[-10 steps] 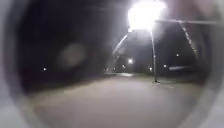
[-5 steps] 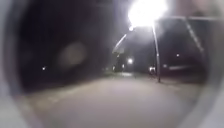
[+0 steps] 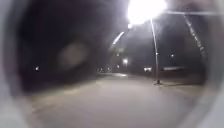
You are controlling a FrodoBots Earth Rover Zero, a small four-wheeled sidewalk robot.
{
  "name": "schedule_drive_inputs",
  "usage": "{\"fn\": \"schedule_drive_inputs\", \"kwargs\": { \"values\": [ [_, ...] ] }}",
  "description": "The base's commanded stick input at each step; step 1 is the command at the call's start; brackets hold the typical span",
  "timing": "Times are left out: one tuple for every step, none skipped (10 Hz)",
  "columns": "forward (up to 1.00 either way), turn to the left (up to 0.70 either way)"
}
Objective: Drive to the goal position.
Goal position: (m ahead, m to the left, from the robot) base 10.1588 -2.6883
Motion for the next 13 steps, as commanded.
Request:
{"fn": "schedule_drive_inputs", "kwargs": {
  "values": [
    [1.00, 0.00],
    [1.00, 0.00],
    [1.00, 0.00],
    [1.00, 0.00],
    [1.00, 0.00],
    [1.00, 0.00],
    [1.00, 0.00],
    [1.00, 0.00],
    [1.00, 0.00],
    [1.00, 0.00],
    [1.00, 0.00],
    [1.00, 0.00],
    [1.00, 0.00]
  ]
}}
